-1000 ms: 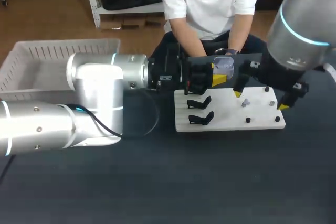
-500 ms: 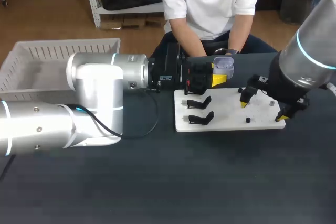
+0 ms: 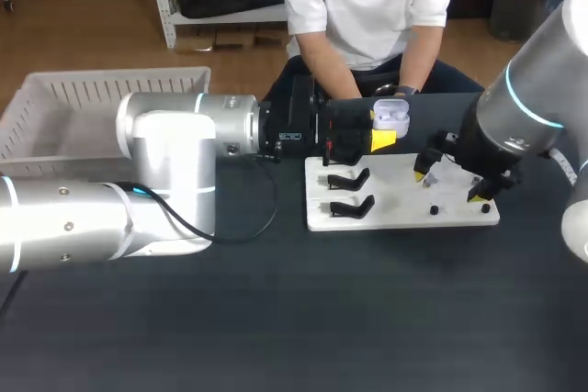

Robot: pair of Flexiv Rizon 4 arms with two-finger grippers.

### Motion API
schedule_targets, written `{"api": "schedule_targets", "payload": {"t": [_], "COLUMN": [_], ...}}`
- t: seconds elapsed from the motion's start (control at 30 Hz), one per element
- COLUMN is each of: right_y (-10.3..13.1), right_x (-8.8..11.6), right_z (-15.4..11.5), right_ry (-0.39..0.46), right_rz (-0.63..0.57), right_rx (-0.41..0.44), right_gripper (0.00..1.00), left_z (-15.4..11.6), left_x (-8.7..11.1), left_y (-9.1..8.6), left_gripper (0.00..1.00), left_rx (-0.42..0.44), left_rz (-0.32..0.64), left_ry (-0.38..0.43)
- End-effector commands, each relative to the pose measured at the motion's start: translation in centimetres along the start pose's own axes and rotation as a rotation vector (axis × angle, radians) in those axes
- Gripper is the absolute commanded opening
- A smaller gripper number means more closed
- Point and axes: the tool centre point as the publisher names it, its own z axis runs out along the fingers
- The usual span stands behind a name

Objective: Pick up each earbud case from the left stands, insert the matching earbuds, close the lid, and place the case in the box.

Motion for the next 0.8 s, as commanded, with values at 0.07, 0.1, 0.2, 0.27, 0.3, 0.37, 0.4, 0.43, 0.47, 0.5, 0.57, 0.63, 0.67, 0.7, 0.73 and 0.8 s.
{"api": "schedule_targets", "payload": {"t": [0.07,0.1,0.2,0.27,0.3,0.37,0.4,0.43,0.47,0.5,0.57,0.63,0.67,0.7,0.73,0.8], "right_y": [0.1,0.1,0.1,0.2,0.2,0.3,0.4,0.5,0.6,0.6,0.7,0.8,0.8,0.9,0.9,1.0], "right_x": [-0.7,-0.8,-1.0,-1.1,-1.2,-1.3,-1.4,-1.4,-1.4,-1.5,-1.5,-1.6,-1.6,-1.6,-1.6,-1.7], "right_z": [1.7,1.9,2.1,2.3,2.3,2.4,2.4,2.4,2.5,2.5,2.6,2.7,2.8,2.8,2.8,2.8], "right_ry": [0.009,0.013,0.021,0.025,0.025,0.026,0.027,0.034,0.033,0.032,0.034,0.039,0.039,0.039,0.039,0.04], "right_rz": [0.012,0.01,0.003,-0.002,-0.002,0.0,0.0,-0.002,-0.002,-0.003,-0.001,0.003,0.004,0.004,0.004,0.004], "right_rx": [-0.008,-0.009,-0.002,0.003,0.005,0.007,0.008,0.011,0.012,0.012,0.011,0.011,0.01,0.01,0.01,0.01], "right_gripper": [0.81,0.8,0.79,0.69,0.49,0.48,0.48,0.48,0.48,0.48,0.47,0.47,0.46,0.45,0.45,0.45], "left_z": [0.0,0.0,0.0,0.0,0.0,0.0,0.0,0.0,0.0,0.0,0.0,0.0,0.0,0.0,0.0,0.0], "left_x": [0.0,0.0,0.0,0.0,0.0,0.0,0.0,0.0,0.0,0.0,0.0,0.0,0.0,0.0,0.0,0.0], "left_y": [0.1,0.1,0.1,0.1,0.1,0.1,0.1,0.1,0.1,0.1,0.1,0.1,0.1,0.1,0.1,0.1], "left_gripper": [0.0,0.0,0.0,0.0,0.0,0.0,0.0,0.0,0.0,0.0,0.0,0.0,0.0,0.0,0.0,0.0], "left_rx": [0.002,0.002,0.002,0.002,0.002,0.002,0.002,0.002,0.002,0.002,0.002,0.002,0.002,0.002,0.002,0.002], "left_rz": [0.0,0.0,0.0,0.0,0.0,0.0,0.0,0.0,0.0,0.0,0.0,0.0,0.0,0.0,0.0,0.0], "left_ry": [-0.001,-0.001,-0.001,-0.001,-0.001,-0.001,-0.001,-0.001,-0.001,-0.001,-0.001,-0.001,-0.001,-0.001,-0.001,-0.001]}}
